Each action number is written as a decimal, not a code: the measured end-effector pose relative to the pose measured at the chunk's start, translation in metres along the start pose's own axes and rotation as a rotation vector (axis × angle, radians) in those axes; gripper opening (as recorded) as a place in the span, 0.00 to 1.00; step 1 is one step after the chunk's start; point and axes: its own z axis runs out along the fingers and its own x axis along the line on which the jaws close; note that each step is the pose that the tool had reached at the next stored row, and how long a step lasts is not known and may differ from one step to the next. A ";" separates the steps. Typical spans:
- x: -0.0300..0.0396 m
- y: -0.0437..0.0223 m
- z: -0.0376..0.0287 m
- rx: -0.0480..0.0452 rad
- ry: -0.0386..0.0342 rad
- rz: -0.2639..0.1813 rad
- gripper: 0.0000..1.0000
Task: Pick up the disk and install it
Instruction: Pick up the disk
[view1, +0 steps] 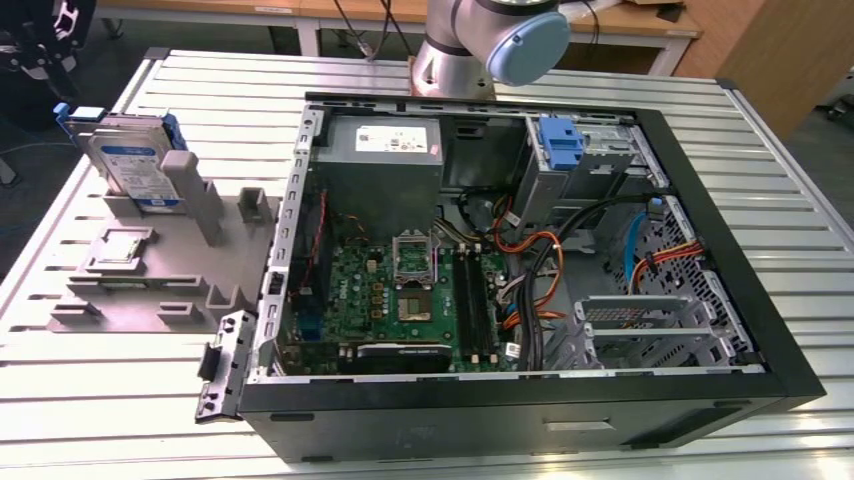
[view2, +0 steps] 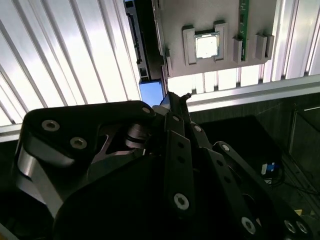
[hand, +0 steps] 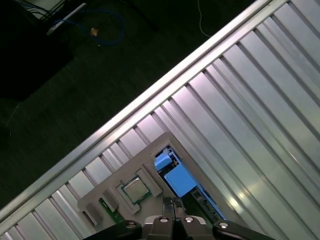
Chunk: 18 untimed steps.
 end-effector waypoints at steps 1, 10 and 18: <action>0.0001 0.0000 0.0004 0.0043 -0.0035 -0.002 0.10; 0.0000 0.0000 0.0050 0.0244 -0.0166 -0.117 0.10; 0.0000 0.0000 0.0055 0.0276 -0.0181 -0.154 0.17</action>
